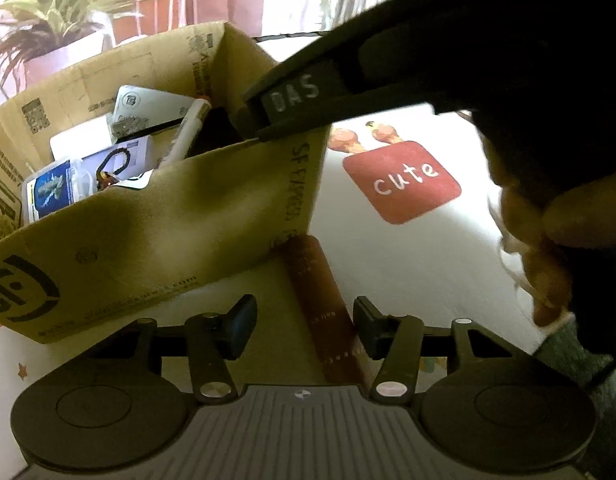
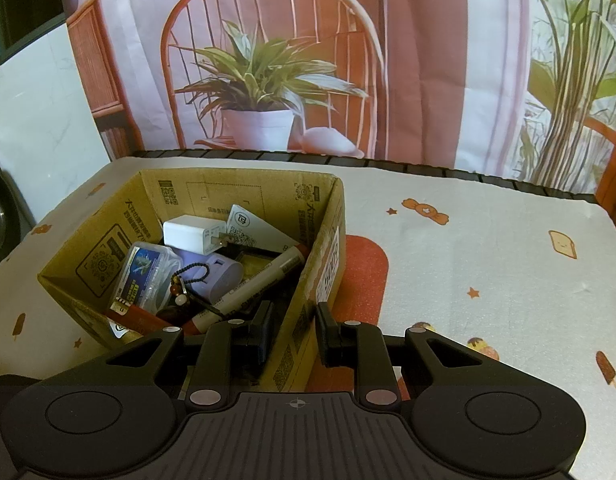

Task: Organize rigid objects
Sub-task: 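Move the left gripper down to the dark red tube on the cloth, then close the left gripper around the dark red tube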

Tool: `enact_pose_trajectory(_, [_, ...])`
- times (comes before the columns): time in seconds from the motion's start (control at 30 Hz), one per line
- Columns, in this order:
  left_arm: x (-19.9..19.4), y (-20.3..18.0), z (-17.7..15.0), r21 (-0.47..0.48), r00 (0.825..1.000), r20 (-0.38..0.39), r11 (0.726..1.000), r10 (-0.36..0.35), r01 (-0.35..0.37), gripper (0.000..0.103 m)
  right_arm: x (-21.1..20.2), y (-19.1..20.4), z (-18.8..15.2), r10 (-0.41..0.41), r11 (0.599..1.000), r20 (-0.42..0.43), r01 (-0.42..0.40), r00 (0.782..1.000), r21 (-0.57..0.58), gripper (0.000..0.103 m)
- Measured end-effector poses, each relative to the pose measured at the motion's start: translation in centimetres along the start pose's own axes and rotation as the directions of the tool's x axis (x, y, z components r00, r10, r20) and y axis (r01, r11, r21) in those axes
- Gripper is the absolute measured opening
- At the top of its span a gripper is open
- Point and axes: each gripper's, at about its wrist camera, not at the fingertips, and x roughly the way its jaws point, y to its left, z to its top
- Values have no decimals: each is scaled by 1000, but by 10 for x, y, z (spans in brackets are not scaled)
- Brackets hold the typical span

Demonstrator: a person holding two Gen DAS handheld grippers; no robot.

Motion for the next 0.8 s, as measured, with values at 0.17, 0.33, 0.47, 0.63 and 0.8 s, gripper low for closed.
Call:
enact_pose_trajectory(0.17, [3,2,1,-1,1000,17,1000,7,-7,34,0,0,0,1,1000,0,-1,1000,0,21])
enact_pose_trajectory(0.33, [0,16,-3,-10,1000,12,1000,11,-11,24,0,0,0,1,1000,1,-1,1000,1,21])
enact_pose_trajectory(0.47, [-5,29,-9,-21,1000,5,1000,17,-17,24,0,0,0,1,1000,1,-1,1000,2,20])
enact_pose_trajectory(0.63, [-15,51,-19,-49,999,-3,998,35,-35,24,0,-1,-1,2,1000,2,-2,1000,2,21])
enact_pose_trajectory(0.8, [-23,69,-29,-67,999,0,996,54,-54,24,0,0,-1,0,1000,2,0,1000,2,21])
